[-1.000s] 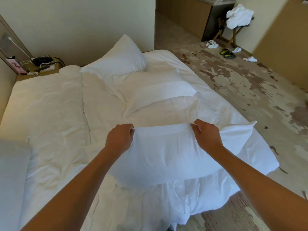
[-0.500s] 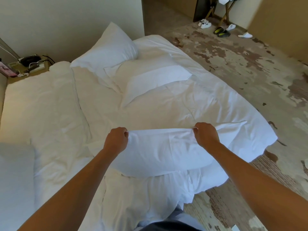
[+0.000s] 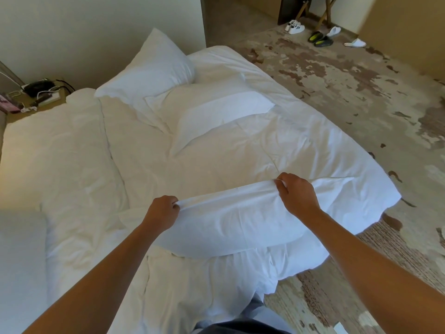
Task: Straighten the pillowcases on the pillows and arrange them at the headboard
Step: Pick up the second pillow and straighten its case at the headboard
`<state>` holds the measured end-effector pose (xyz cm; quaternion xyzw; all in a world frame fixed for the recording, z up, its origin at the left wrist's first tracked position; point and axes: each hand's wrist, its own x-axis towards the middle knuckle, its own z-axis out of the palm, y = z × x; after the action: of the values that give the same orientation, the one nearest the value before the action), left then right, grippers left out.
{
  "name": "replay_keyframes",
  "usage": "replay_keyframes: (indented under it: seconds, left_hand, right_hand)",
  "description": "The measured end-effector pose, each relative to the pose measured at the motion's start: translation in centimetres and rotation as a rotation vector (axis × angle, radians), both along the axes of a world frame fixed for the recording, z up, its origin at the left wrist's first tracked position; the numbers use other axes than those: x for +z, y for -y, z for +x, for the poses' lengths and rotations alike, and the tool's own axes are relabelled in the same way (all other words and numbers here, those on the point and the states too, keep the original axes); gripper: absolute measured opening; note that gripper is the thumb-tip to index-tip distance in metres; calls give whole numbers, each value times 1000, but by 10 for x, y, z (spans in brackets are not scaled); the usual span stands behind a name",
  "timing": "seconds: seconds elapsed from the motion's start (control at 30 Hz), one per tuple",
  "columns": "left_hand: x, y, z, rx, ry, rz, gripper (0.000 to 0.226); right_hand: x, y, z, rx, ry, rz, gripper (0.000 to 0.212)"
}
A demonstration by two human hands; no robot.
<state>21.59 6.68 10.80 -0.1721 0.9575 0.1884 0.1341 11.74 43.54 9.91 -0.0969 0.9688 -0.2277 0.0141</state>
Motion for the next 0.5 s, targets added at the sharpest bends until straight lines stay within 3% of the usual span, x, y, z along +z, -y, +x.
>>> replay_keyframes:
  seconds: [0.3, 0.5]
  left_hand:
    - [-6, -3, 4, 65, -95, 16, 26]
    - [7, 3, 3, 126, -188, -50, 28]
  right_hand:
    - [2, 13, -2, 39, -28, 193, 31]
    - [3, 20, -11, 65, -81, 22, 22]
